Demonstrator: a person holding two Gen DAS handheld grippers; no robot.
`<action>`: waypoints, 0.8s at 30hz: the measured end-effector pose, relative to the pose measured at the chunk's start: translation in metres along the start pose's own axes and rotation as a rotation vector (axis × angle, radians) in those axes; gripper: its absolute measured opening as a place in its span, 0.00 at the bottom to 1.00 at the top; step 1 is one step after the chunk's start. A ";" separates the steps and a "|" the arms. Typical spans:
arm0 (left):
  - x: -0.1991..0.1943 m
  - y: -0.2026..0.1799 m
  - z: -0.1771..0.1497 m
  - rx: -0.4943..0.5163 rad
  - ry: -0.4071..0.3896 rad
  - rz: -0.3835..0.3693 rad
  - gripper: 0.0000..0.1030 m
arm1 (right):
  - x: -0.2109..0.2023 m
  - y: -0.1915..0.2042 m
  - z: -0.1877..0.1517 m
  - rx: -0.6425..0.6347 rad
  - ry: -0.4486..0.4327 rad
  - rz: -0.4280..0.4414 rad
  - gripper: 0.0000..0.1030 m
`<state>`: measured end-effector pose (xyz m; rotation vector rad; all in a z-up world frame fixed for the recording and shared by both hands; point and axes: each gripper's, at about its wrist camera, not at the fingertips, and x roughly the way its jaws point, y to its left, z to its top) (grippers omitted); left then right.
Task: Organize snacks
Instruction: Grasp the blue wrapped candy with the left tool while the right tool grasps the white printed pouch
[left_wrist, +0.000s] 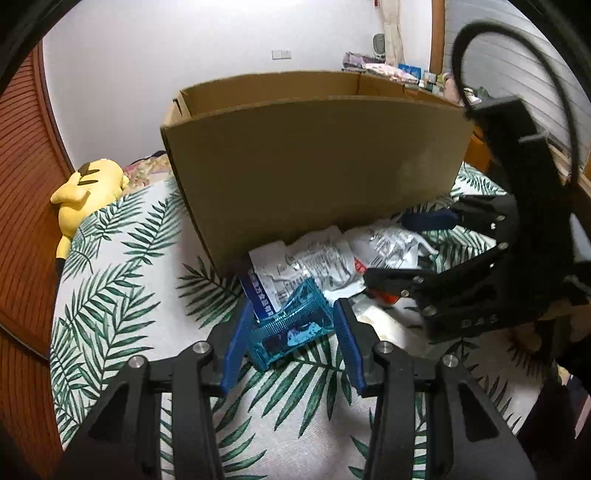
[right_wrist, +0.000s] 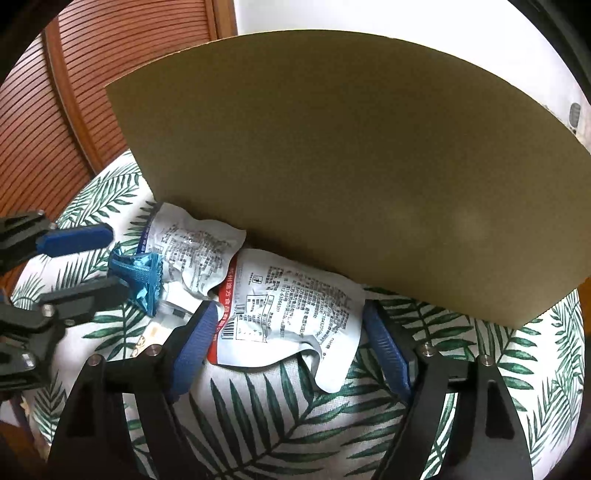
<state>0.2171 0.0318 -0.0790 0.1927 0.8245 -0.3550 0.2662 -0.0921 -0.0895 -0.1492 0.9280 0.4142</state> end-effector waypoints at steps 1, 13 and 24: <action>0.002 0.000 0.000 0.004 0.004 0.002 0.44 | -0.002 -0.002 -0.001 0.001 -0.002 0.000 0.79; 0.017 -0.001 -0.005 0.030 0.064 -0.013 0.45 | -0.001 -0.001 -0.003 -0.011 -0.010 -0.007 0.80; 0.016 0.003 -0.016 0.016 0.069 -0.003 0.49 | -0.001 -0.002 -0.003 -0.013 -0.009 -0.010 0.80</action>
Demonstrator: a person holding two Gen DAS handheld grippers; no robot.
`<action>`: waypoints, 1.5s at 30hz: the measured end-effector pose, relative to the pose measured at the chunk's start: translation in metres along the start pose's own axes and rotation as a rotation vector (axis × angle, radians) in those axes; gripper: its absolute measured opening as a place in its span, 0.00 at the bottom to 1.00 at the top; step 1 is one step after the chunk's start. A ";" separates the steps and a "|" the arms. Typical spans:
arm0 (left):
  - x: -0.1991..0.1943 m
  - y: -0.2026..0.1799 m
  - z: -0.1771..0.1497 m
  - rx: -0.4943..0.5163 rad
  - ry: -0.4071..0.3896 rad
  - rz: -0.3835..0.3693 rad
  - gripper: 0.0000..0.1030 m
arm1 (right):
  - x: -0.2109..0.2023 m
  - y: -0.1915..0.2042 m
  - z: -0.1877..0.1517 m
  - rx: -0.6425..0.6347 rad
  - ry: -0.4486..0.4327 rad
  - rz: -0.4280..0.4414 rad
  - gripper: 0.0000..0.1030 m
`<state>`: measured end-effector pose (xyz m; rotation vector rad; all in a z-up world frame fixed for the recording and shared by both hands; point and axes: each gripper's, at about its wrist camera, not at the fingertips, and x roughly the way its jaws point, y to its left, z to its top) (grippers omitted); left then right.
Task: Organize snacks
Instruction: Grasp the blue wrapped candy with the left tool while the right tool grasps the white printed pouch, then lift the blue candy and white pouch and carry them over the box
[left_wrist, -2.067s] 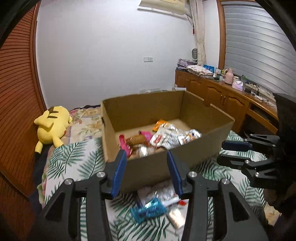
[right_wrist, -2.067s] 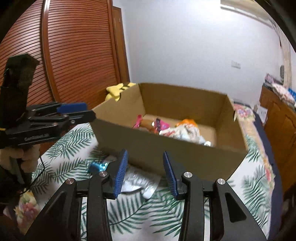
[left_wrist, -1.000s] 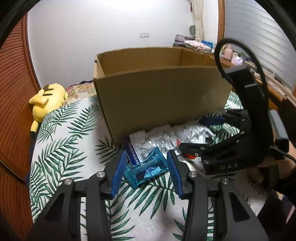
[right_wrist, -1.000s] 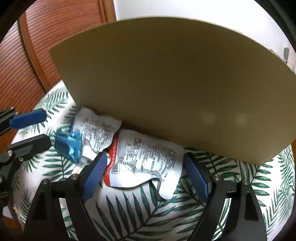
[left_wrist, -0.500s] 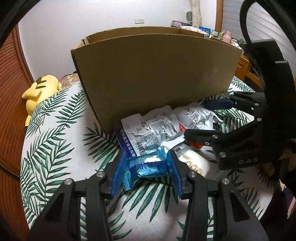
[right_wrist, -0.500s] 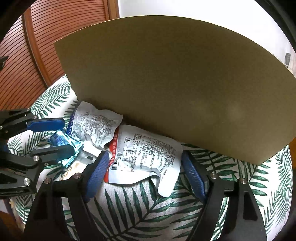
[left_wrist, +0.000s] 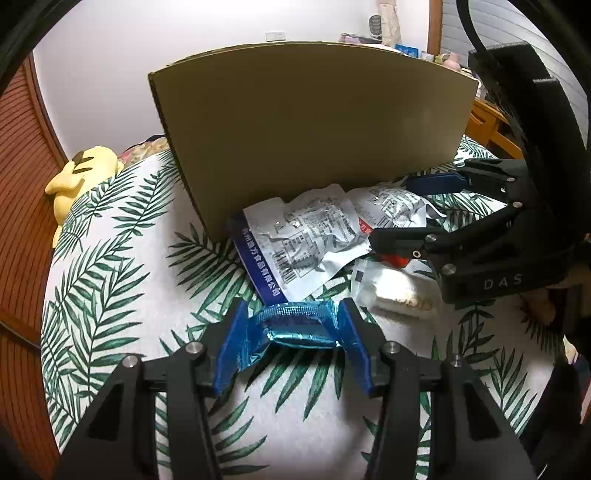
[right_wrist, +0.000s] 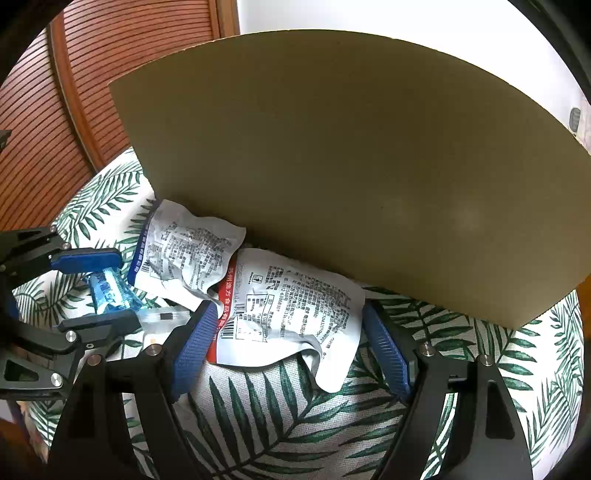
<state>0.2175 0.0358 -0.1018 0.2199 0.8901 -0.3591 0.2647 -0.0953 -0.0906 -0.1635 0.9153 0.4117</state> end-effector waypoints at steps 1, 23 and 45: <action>0.000 0.000 -0.001 -0.004 0.001 0.004 0.49 | 0.001 0.000 0.000 0.000 0.001 0.000 0.80; -0.018 0.024 -0.026 -0.116 0.025 0.038 0.50 | 0.008 0.009 0.005 -0.023 0.015 -0.017 0.83; -0.035 0.016 -0.031 -0.150 -0.051 0.011 0.22 | -0.010 0.019 -0.010 -0.050 0.003 0.033 0.50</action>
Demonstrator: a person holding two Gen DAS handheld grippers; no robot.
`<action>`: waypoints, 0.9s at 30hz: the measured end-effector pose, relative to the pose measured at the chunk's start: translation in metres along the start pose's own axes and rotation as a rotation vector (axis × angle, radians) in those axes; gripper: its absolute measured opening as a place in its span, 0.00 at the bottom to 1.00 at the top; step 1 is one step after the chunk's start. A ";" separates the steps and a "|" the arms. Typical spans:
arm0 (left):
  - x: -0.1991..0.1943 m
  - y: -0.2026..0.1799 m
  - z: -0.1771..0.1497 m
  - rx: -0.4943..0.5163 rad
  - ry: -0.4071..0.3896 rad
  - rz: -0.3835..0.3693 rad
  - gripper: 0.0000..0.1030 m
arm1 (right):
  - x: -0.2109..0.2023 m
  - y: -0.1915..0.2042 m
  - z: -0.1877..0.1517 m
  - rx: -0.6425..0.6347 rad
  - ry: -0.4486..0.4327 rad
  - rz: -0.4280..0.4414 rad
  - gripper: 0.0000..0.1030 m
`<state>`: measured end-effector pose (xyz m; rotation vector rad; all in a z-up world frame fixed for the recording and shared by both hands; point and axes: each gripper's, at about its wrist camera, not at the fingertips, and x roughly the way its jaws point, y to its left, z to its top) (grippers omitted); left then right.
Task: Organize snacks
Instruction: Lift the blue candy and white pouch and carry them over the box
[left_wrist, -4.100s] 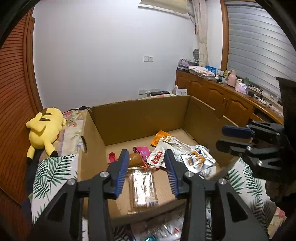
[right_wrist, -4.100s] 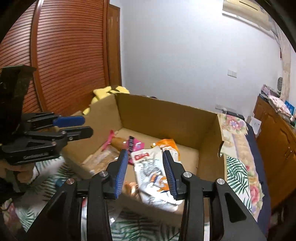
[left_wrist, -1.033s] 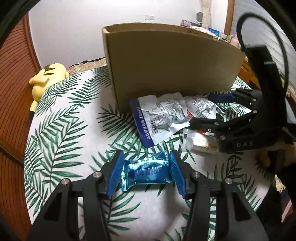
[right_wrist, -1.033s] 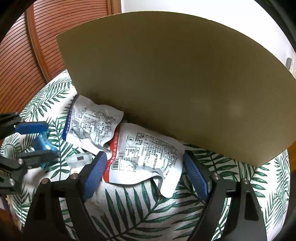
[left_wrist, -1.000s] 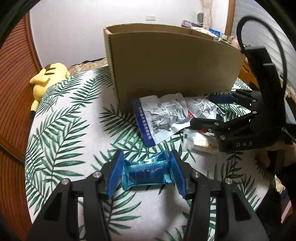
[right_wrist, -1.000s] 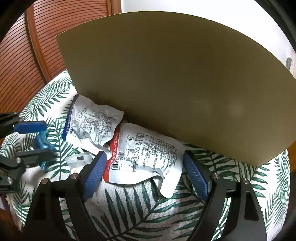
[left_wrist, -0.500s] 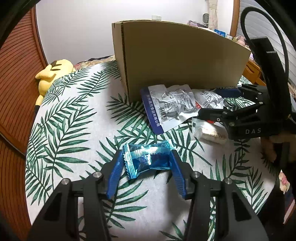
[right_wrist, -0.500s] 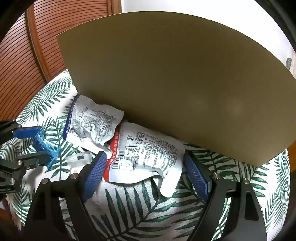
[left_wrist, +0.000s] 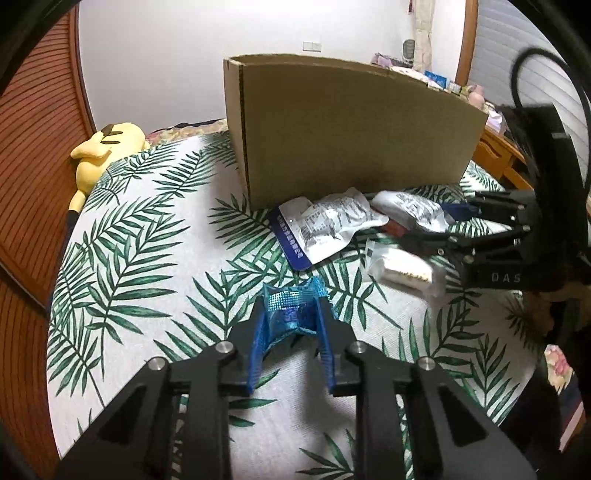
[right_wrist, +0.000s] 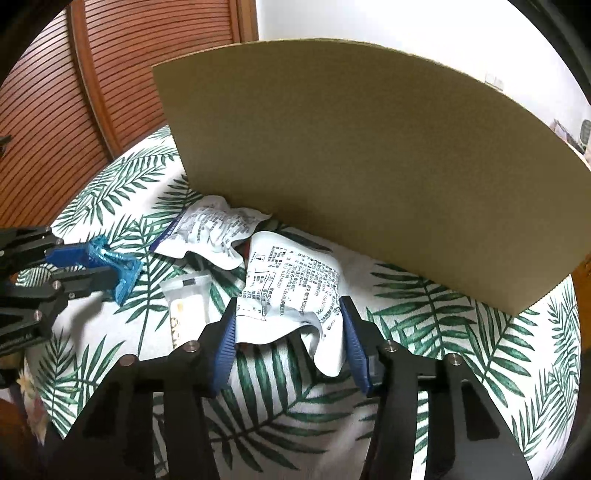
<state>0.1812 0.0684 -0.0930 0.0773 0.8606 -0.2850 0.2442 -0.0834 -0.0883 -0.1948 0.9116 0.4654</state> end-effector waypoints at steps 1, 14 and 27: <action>-0.001 0.000 0.000 -0.003 -0.005 -0.002 0.22 | -0.002 0.000 -0.002 0.003 -0.005 0.004 0.50; -0.023 -0.012 0.022 -0.032 -0.112 -0.038 0.22 | -0.048 -0.001 -0.007 0.019 -0.118 0.000 0.50; -0.045 -0.015 0.059 -0.039 -0.226 -0.037 0.22 | -0.101 -0.008 0.004 0.022 -0.252 -0.036 0.51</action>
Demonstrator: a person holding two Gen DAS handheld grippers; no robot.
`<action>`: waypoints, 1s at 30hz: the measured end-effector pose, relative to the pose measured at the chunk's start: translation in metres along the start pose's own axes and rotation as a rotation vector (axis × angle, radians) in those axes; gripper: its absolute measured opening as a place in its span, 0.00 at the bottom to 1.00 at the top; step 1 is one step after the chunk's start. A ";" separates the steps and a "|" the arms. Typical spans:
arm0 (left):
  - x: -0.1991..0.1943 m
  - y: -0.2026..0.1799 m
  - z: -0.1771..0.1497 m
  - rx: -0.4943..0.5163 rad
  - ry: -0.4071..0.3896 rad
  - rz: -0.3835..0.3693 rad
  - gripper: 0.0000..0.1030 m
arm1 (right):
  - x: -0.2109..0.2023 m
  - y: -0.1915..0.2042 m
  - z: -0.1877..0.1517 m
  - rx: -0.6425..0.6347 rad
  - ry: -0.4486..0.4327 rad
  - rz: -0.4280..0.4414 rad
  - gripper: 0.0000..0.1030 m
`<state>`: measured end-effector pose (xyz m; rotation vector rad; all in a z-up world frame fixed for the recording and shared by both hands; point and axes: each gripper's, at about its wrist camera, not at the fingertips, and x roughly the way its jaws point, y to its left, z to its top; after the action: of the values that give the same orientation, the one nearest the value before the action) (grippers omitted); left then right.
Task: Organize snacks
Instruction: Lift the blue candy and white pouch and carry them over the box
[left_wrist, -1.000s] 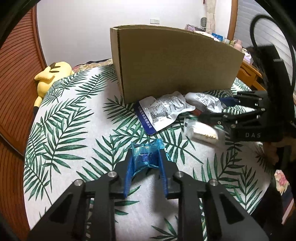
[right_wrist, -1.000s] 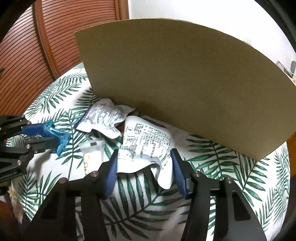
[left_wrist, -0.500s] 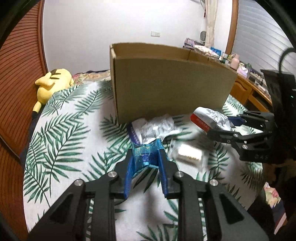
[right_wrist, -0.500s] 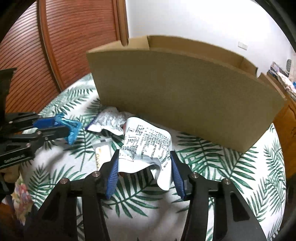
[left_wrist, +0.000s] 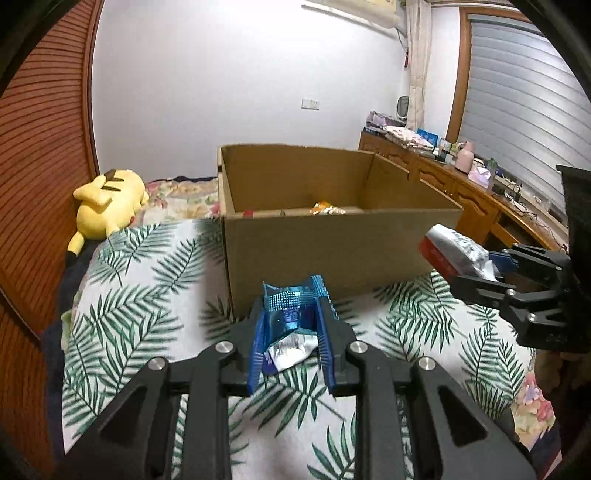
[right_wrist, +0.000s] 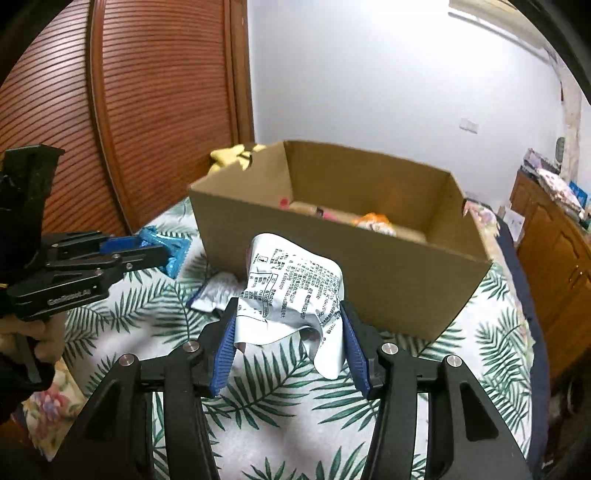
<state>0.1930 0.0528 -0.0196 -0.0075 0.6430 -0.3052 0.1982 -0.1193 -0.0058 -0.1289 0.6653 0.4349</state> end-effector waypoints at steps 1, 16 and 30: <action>0.000 -0.001 0.003 0.002 -0.005 0.000 0.22 | -0.003 -0.001 0.001 0.000 -0.006 -0.002 0.51; 0.017 -0.019 0.053 0.053 -0.075 -0.015 0.23 | -0.017 -0.029 0.034 -0.022 -0.062 -0.051 0.51; 0.067 -0.010 0.095 0.027 -0.121 -0.037 0.23 | 0.012 -0.059 0.067 -0.044 -0.065 -0.093 0.52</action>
<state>0.2967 0.0157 0.0179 -0.0114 0.5190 -0.3463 0.2701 -0.1519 0.0383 -0.1855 0.5834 0.3628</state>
